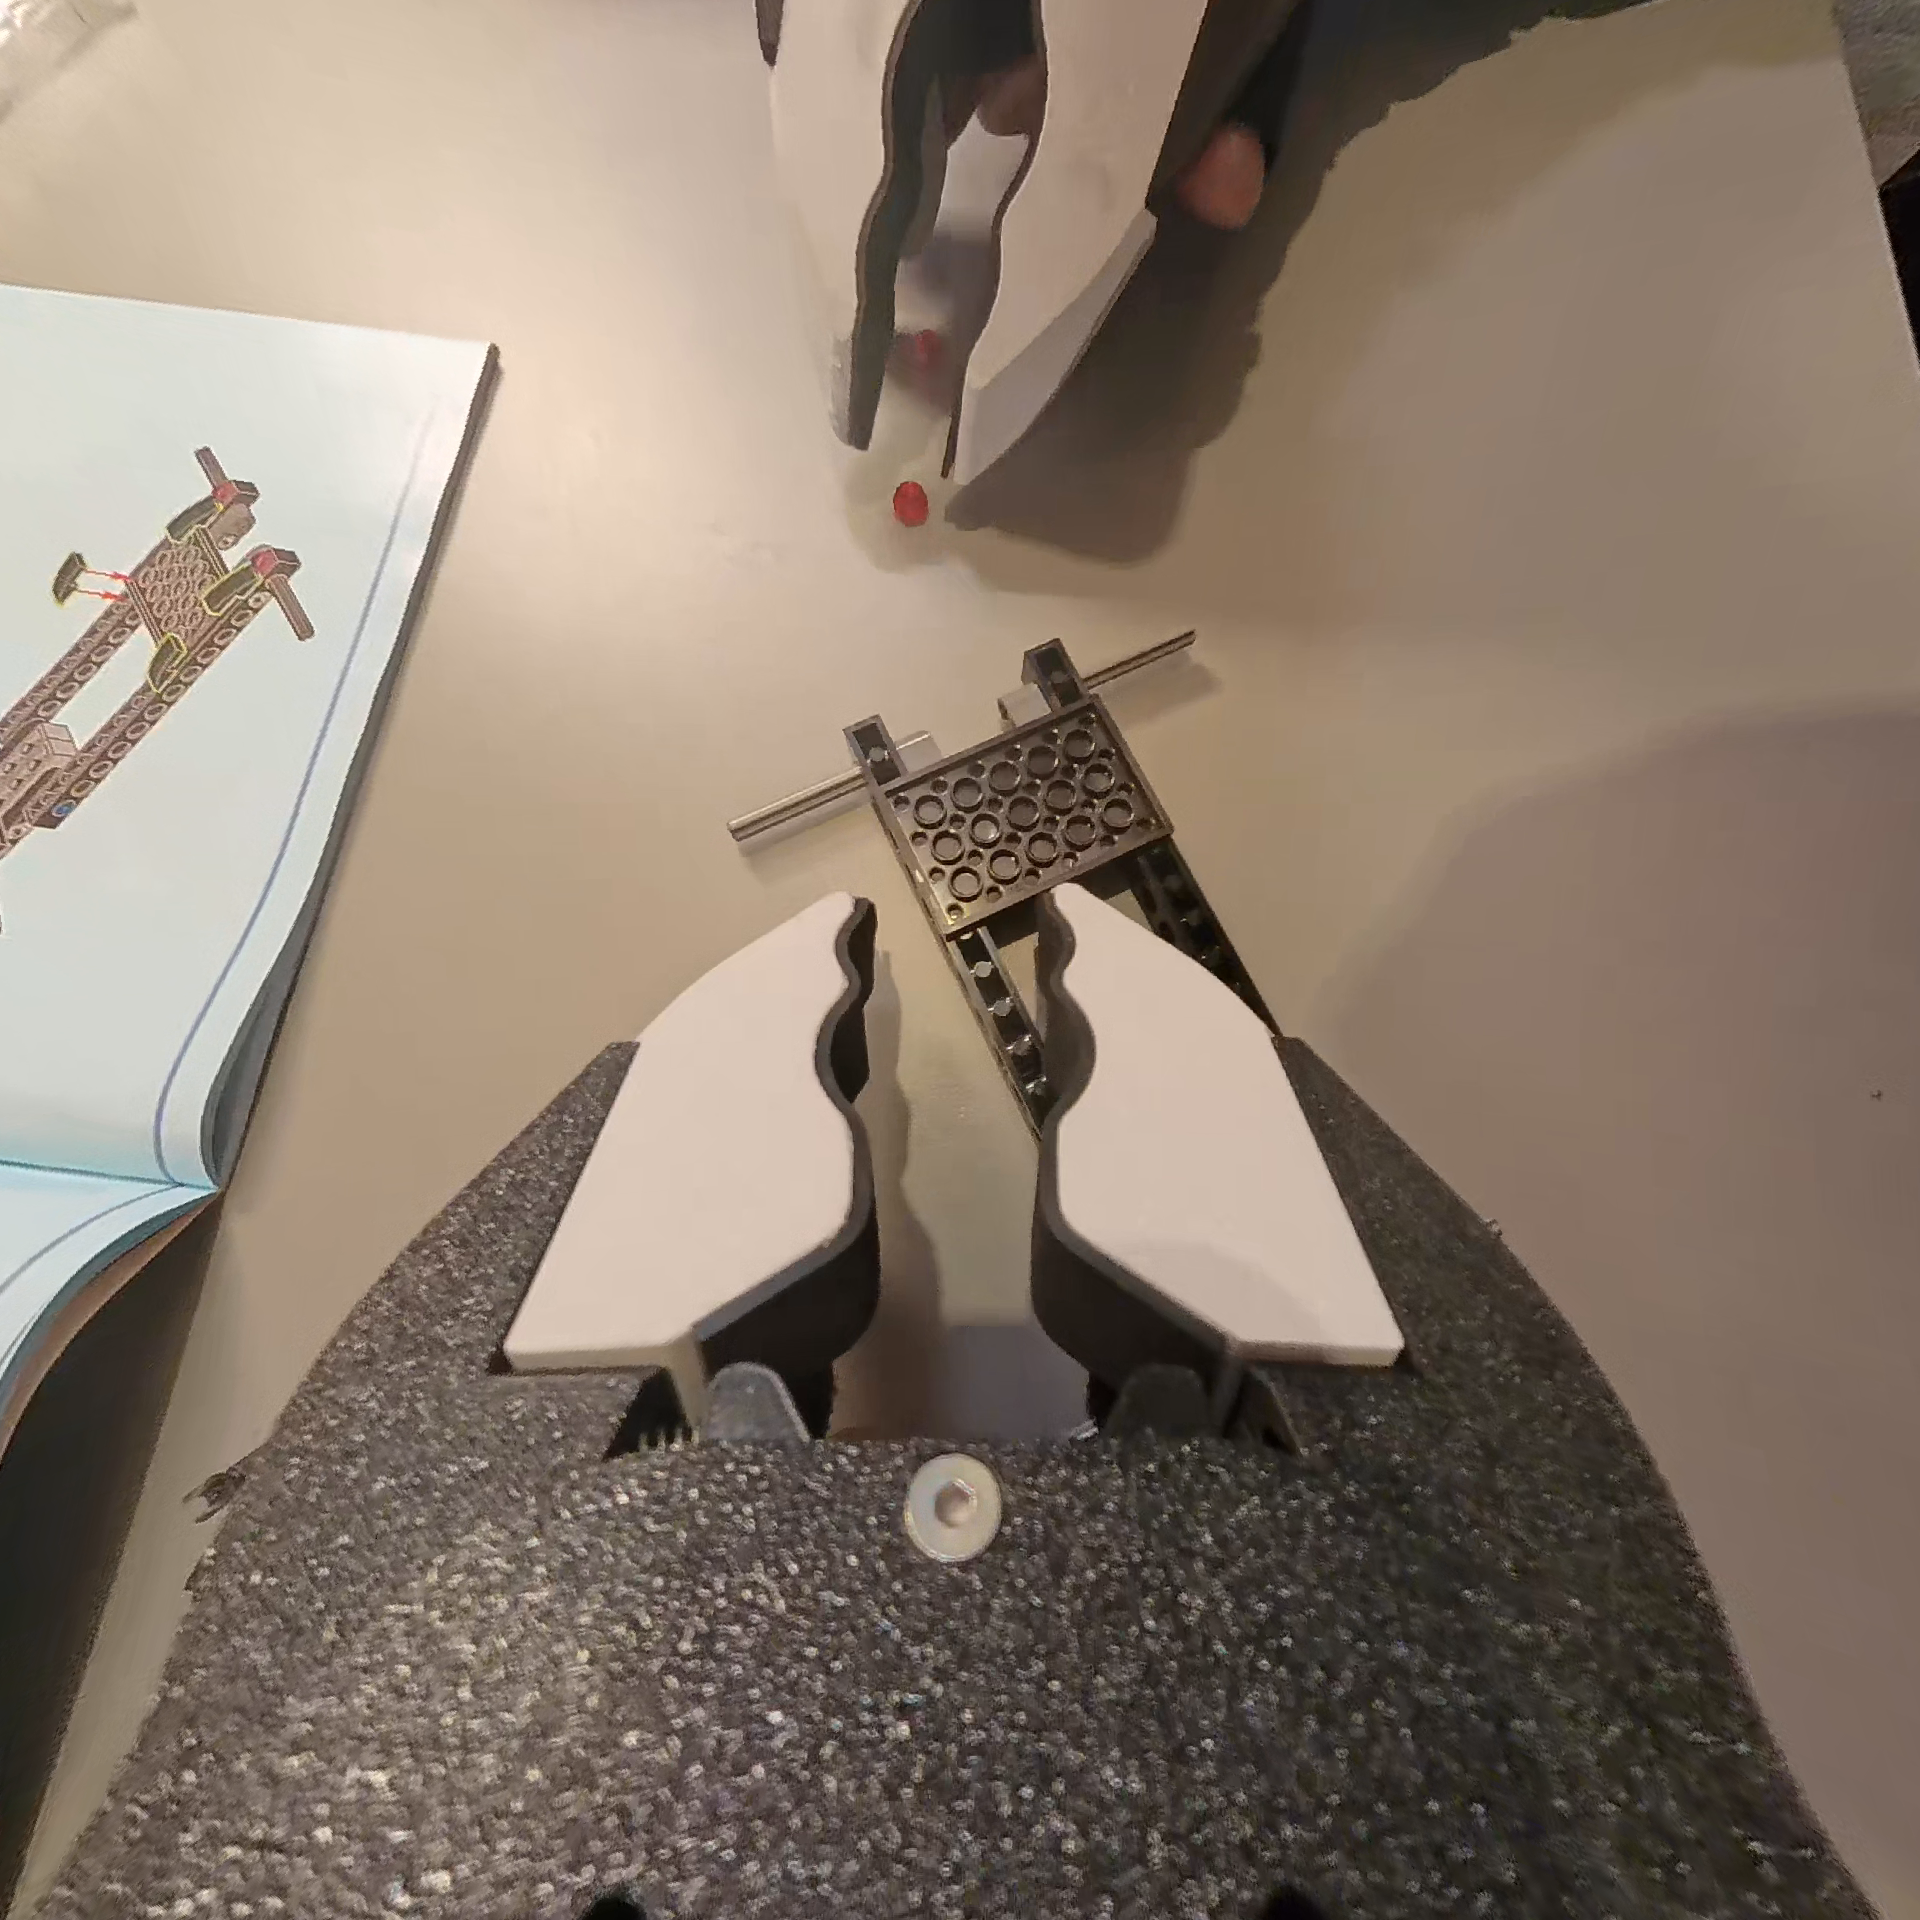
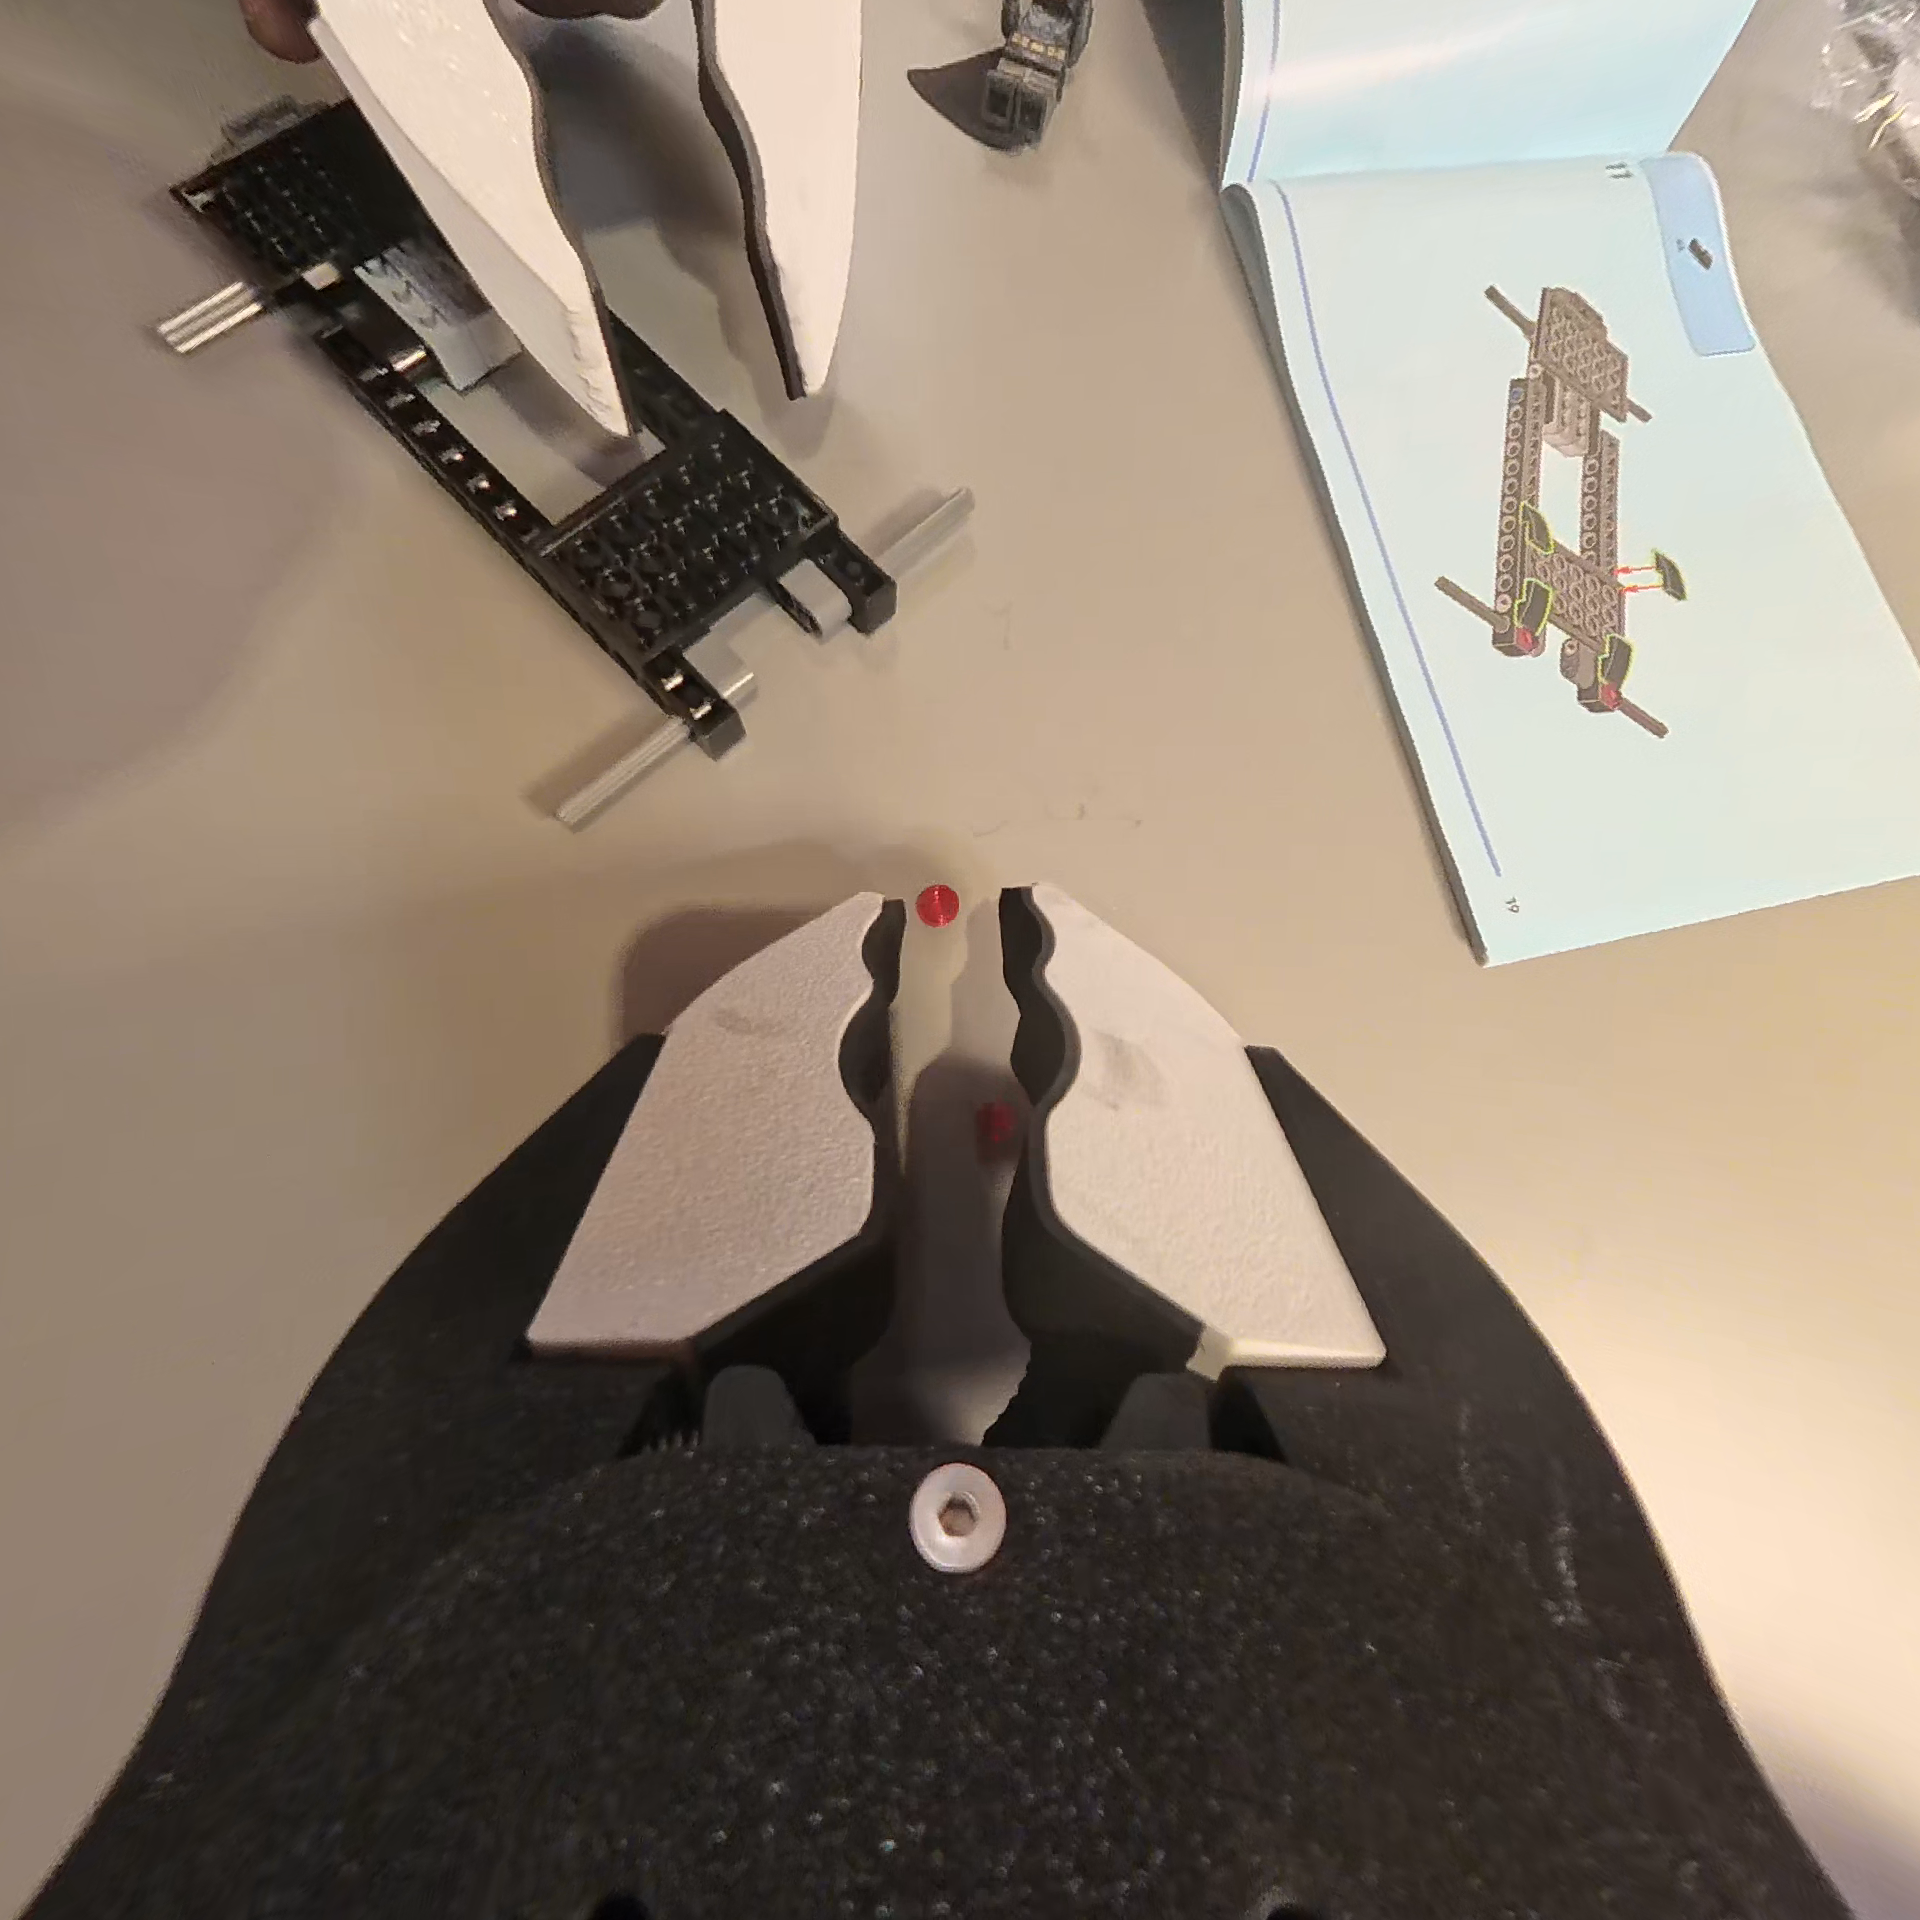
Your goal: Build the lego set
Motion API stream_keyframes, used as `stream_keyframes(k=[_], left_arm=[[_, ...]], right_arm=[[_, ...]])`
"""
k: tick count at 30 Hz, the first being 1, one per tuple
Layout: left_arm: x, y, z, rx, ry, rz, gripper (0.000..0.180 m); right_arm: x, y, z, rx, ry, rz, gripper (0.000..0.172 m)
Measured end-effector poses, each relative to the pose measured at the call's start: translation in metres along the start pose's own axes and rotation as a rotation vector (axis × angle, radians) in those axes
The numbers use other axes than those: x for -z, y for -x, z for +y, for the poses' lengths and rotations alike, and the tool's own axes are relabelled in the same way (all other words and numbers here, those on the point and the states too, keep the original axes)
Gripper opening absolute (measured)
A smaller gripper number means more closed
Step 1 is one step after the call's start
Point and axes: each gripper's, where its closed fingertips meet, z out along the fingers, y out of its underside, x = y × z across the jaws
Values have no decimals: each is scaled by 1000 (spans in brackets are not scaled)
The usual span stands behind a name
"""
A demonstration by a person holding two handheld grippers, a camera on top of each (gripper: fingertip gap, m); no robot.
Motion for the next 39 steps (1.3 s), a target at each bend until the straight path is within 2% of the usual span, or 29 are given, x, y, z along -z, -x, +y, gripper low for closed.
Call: stream_keyframes(k=[17, 39], left_arm=[[-1, 4, 2, 24, -4, -3, 28], [-1, 6, 3, 36, -5, -11, 27]], right_arm=[[-4, 3, 3, -53, 69, -30, 20], [-9, 2, 1, -85, 94, -49, 6]])
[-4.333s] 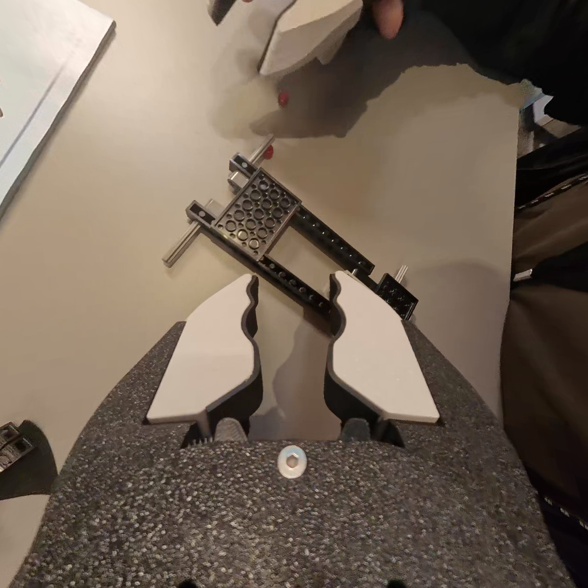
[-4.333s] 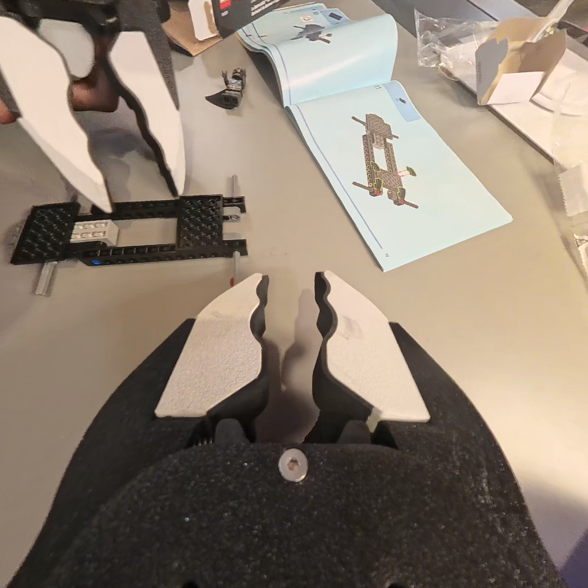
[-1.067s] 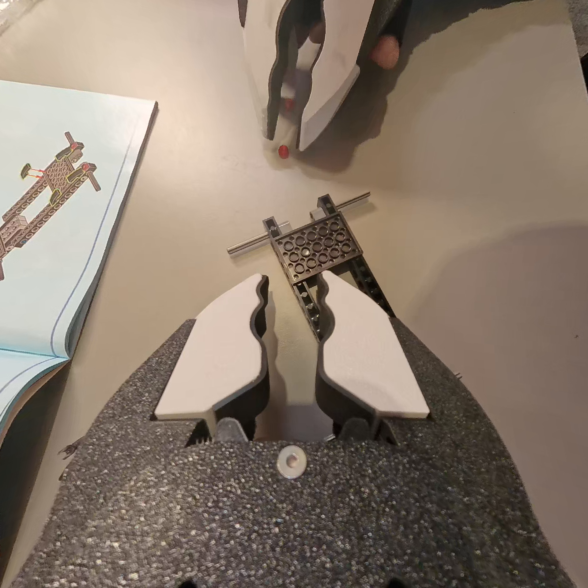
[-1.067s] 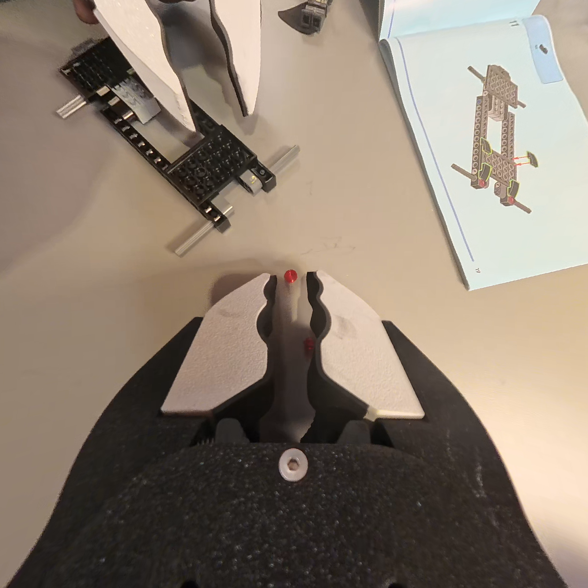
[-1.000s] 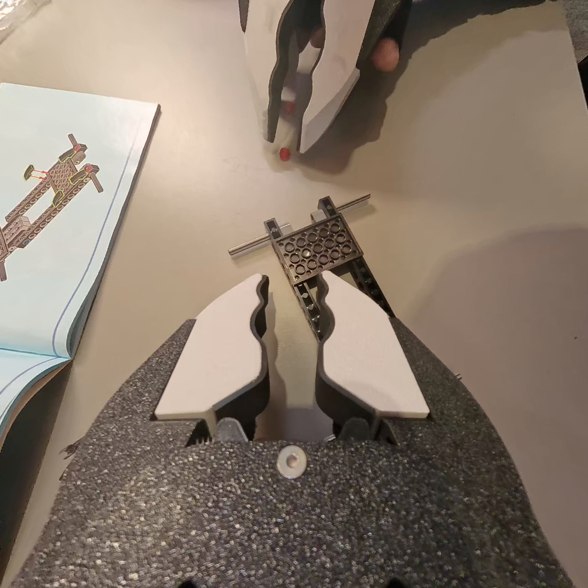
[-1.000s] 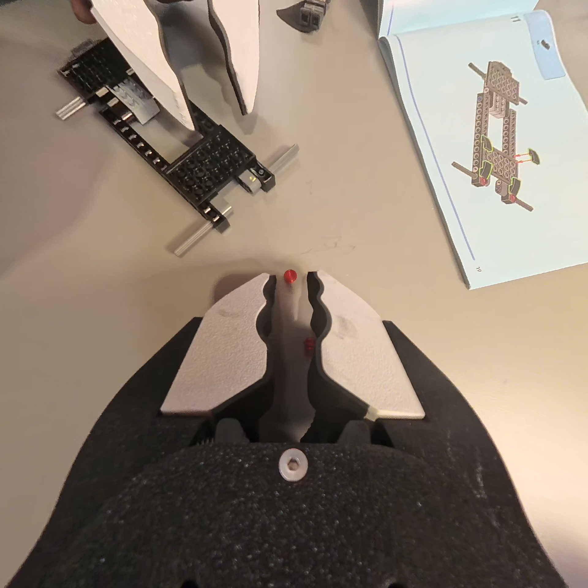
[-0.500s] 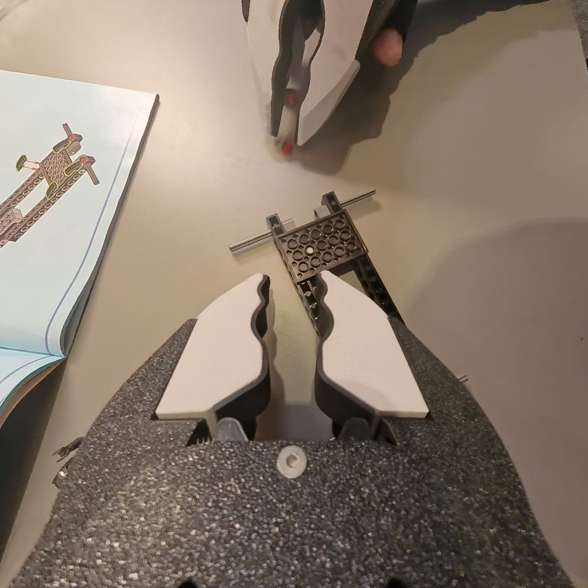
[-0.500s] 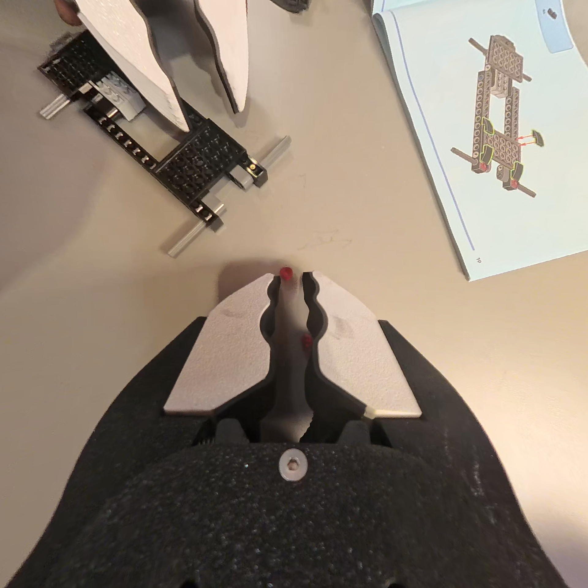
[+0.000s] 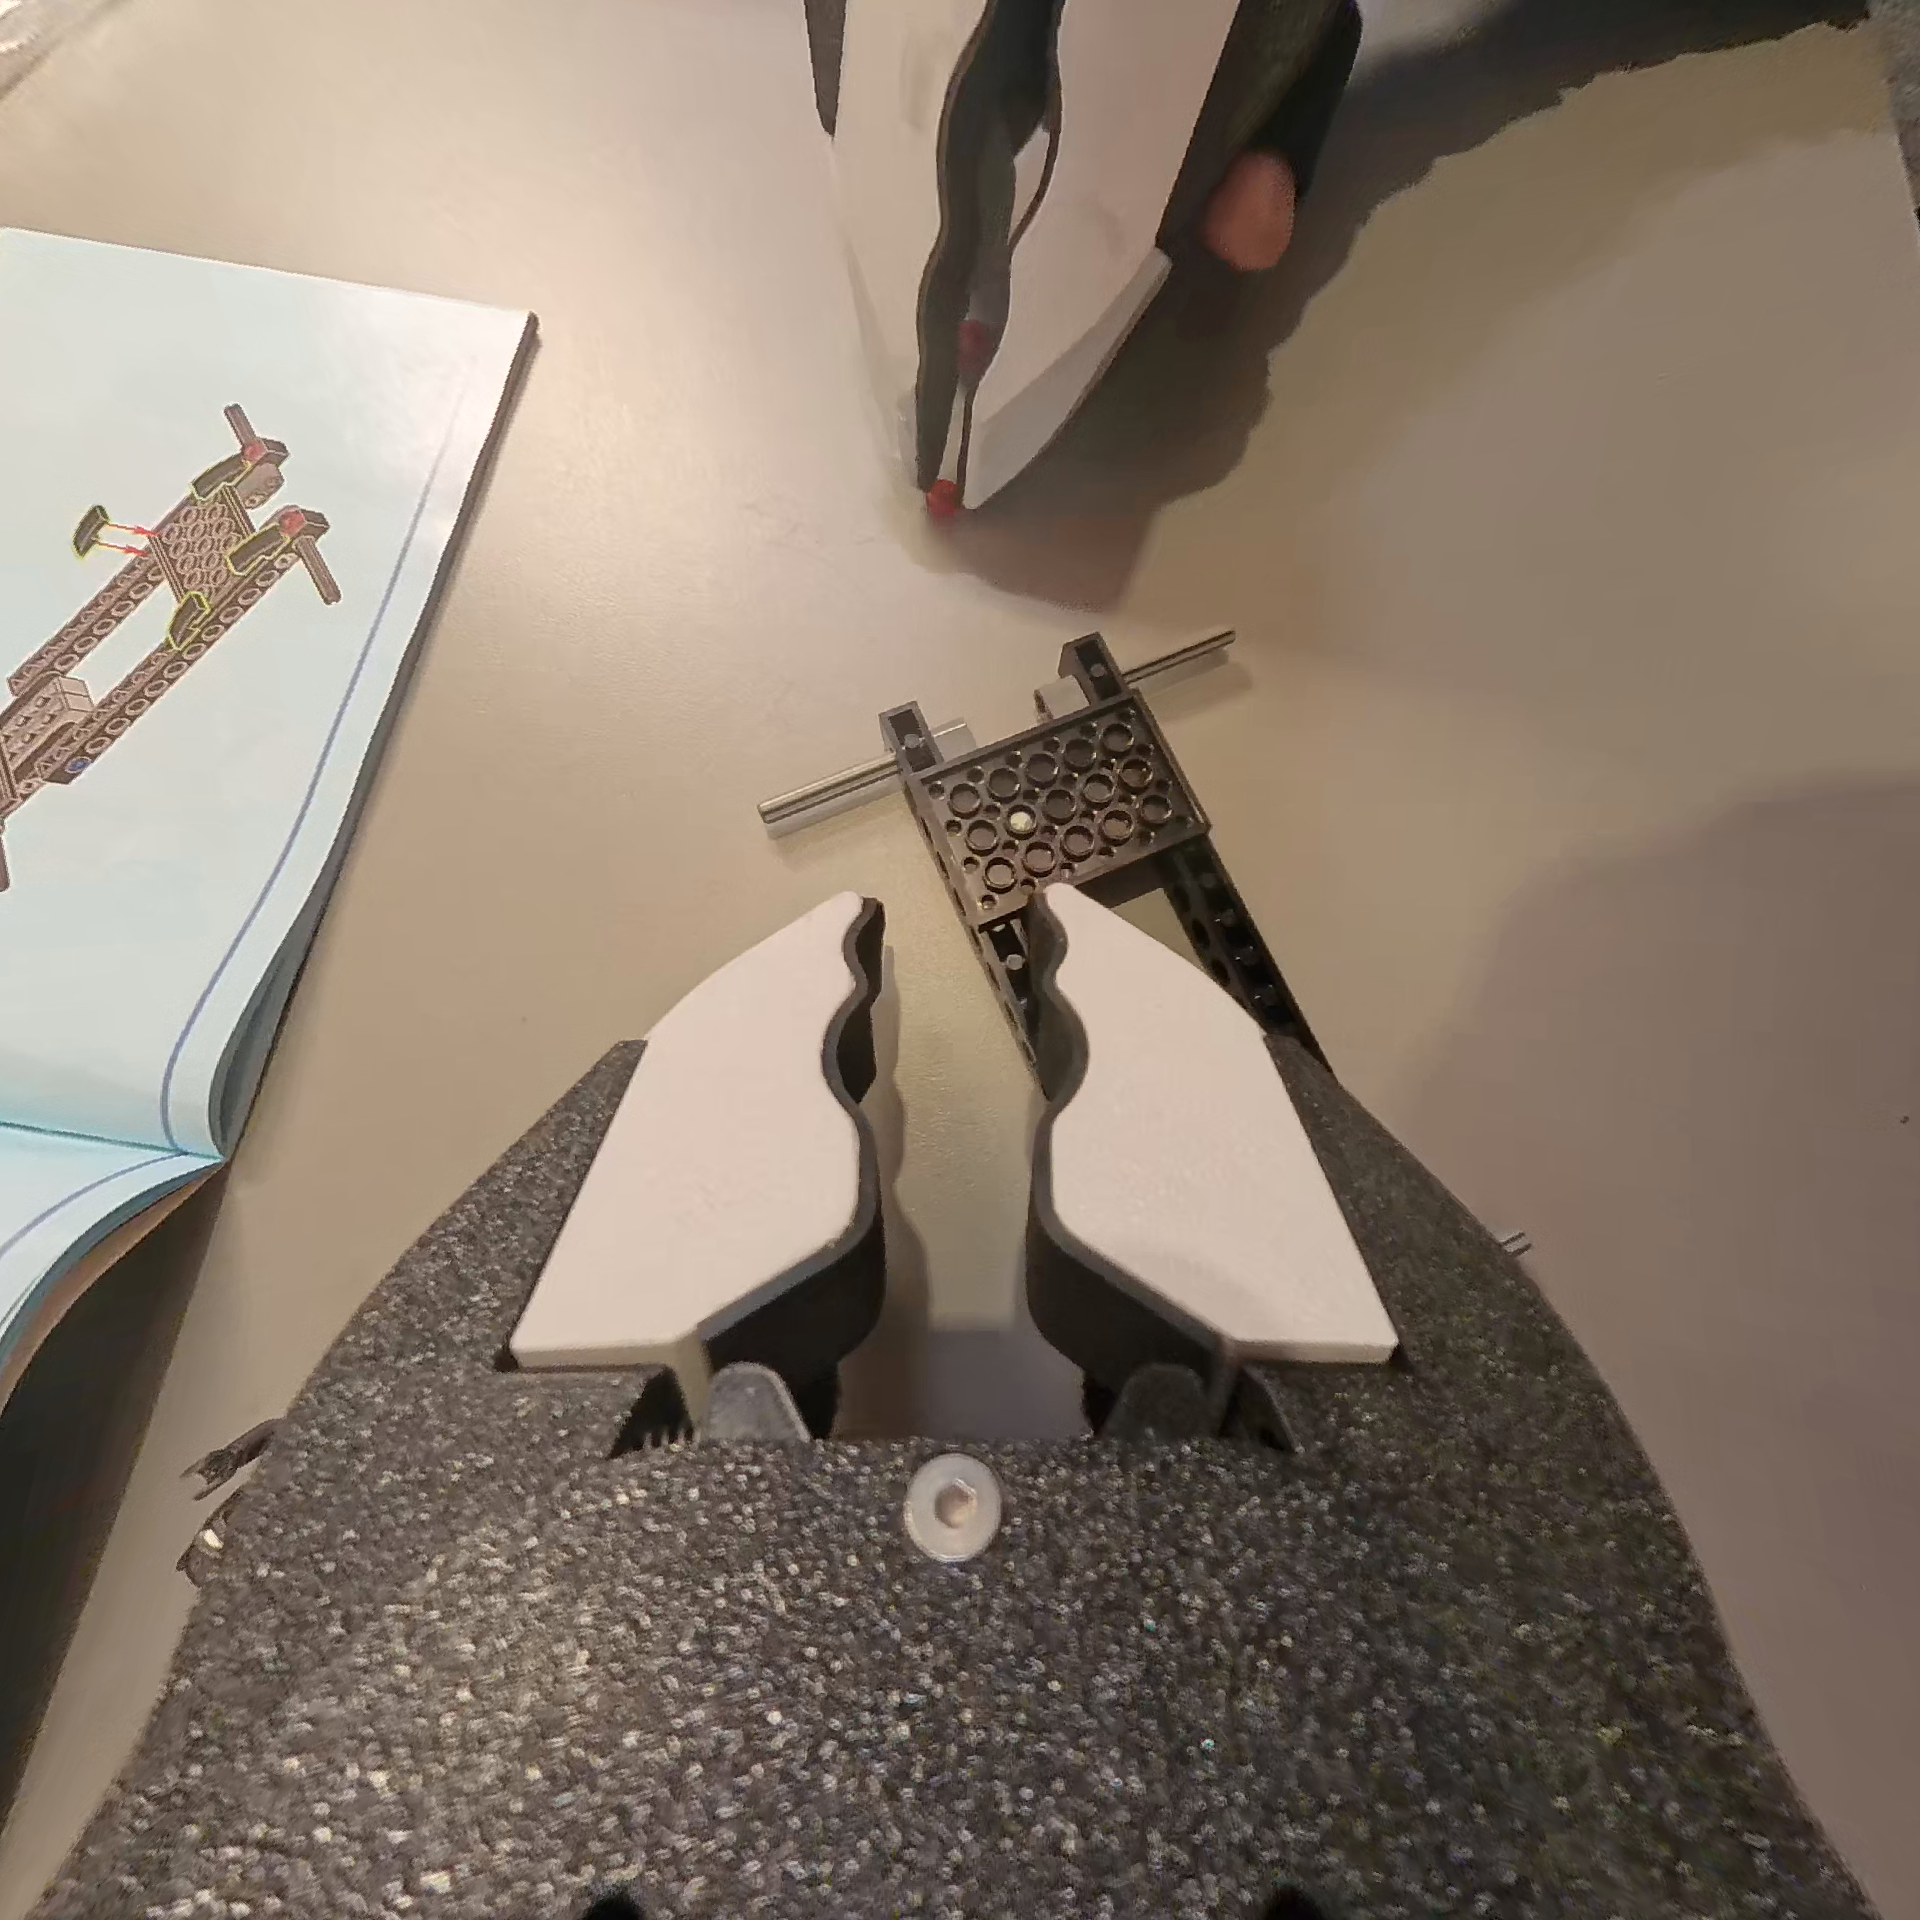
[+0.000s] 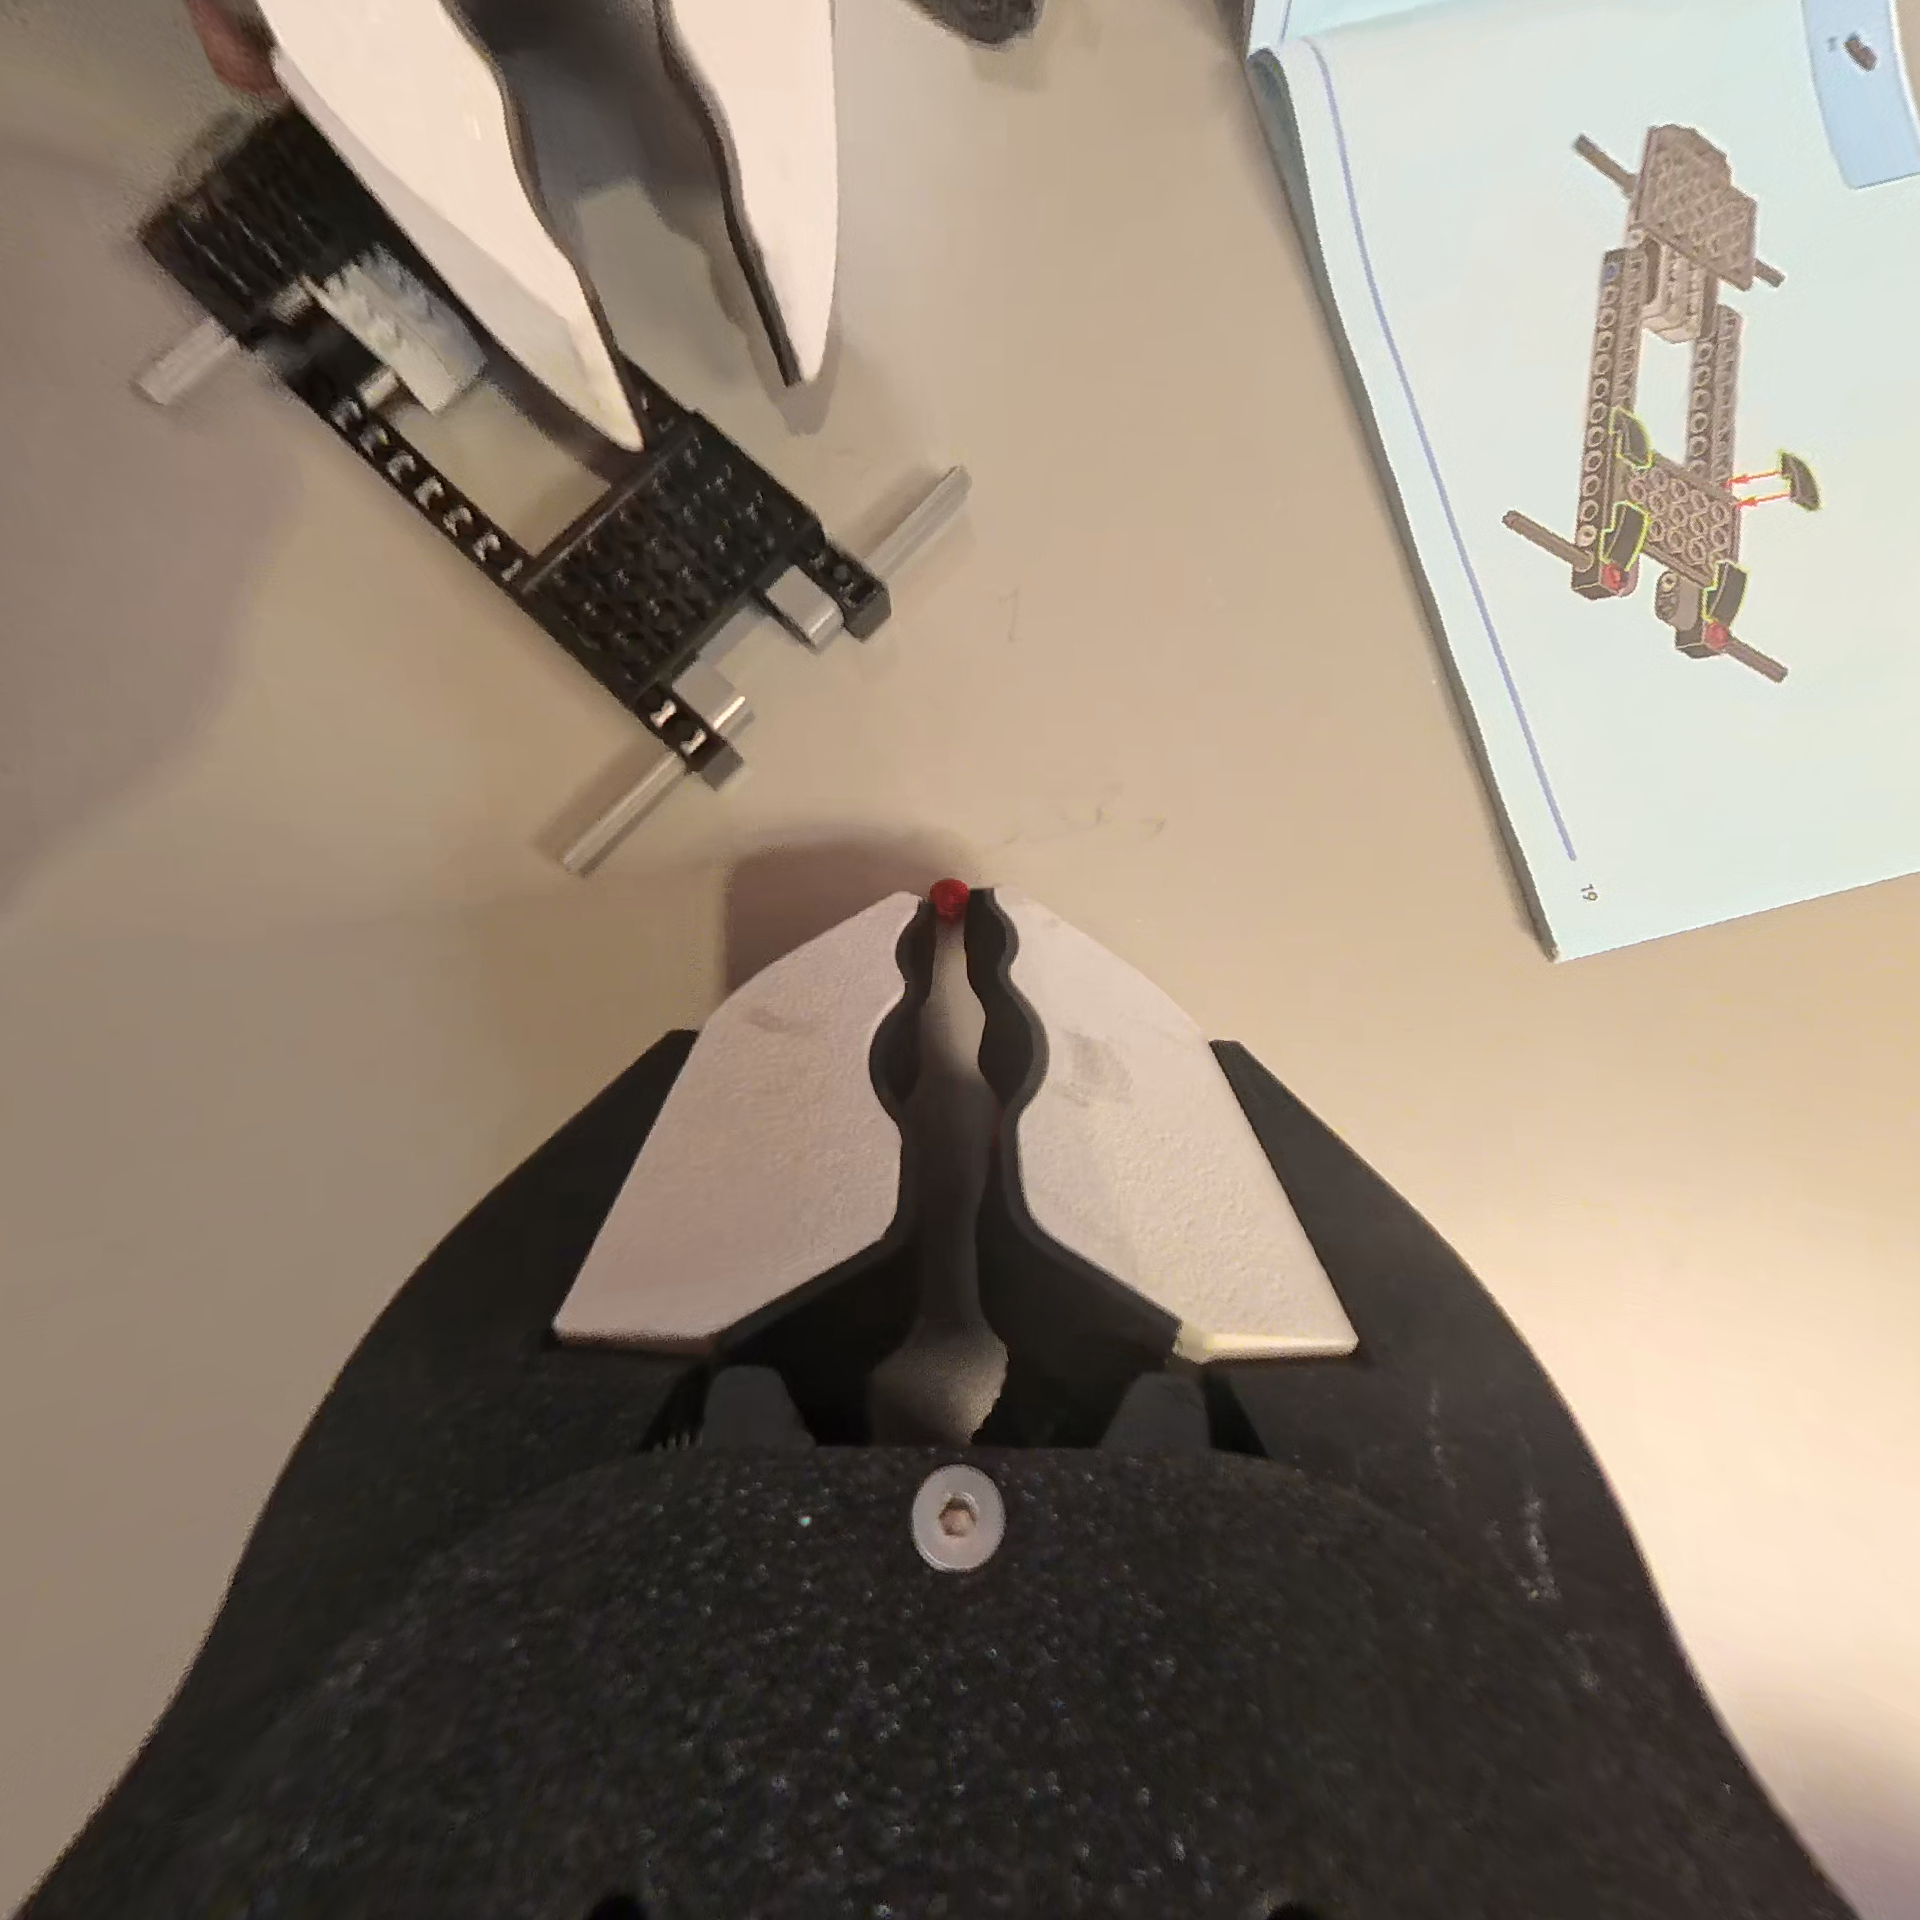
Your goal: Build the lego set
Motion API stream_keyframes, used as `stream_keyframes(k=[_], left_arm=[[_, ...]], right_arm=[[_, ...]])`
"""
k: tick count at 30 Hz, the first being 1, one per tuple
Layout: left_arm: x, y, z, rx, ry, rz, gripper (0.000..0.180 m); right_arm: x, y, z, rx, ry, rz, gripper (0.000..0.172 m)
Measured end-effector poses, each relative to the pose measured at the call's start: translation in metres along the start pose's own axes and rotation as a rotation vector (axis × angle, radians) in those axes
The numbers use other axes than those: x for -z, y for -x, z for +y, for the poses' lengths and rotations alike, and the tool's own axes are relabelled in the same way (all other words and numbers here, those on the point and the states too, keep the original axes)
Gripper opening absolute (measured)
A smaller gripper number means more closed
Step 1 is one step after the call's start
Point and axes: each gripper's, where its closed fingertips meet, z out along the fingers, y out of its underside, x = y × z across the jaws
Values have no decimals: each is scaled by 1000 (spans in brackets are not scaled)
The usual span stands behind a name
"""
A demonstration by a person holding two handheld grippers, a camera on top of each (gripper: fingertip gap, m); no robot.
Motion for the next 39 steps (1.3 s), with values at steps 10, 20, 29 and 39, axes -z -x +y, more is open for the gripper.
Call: stream_keyframes(k=[10, 20, 29, 39], left_arm=[[2, 7, -1, 165, -57, 62, 24], [3, 1, 4, 176, -26, 96, 24], [6, -4, 14, 110, 78, 61, 29], [10, -13, 4, 153, 137, 23, 28]], right_arm=[[38, -42, -58, -794, -478, -564, 5], [39, -44, -62, -913, -549, -704, 5], [32, -34, -63, -781, -512, -621, 5], [6, 0, -62, -362, -280, -280, 5]])
